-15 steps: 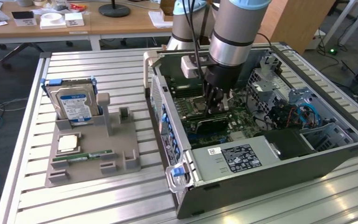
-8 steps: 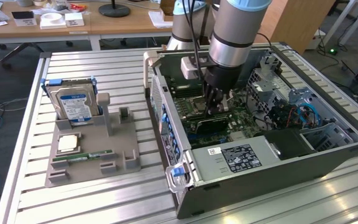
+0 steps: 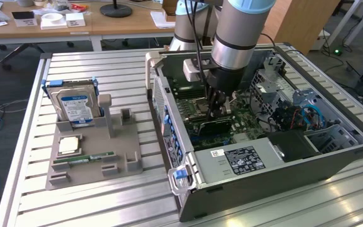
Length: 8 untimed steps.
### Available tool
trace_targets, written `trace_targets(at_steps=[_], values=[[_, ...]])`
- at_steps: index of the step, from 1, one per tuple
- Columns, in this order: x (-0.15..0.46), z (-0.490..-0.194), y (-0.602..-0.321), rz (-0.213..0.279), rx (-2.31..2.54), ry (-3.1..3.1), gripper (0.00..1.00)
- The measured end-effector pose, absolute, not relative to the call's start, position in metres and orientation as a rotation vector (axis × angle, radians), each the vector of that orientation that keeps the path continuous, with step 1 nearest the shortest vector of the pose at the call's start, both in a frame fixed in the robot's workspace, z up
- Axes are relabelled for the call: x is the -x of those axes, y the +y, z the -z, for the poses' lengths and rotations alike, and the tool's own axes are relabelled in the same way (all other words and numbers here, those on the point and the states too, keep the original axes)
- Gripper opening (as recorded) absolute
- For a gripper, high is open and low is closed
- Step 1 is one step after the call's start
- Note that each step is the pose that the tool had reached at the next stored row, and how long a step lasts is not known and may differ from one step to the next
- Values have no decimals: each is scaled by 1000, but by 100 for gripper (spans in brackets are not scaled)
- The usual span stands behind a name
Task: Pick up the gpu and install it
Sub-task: 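Press down on the gpu until it lock into place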
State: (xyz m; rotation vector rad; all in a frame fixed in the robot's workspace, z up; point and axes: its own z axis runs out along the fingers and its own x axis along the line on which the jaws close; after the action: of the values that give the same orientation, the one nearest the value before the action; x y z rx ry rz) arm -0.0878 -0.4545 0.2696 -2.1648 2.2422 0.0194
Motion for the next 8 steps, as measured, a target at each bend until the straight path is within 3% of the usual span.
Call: trace_targets(at_steps=[8], values=[[88,-268,-453,-20,2164,2242,11]])
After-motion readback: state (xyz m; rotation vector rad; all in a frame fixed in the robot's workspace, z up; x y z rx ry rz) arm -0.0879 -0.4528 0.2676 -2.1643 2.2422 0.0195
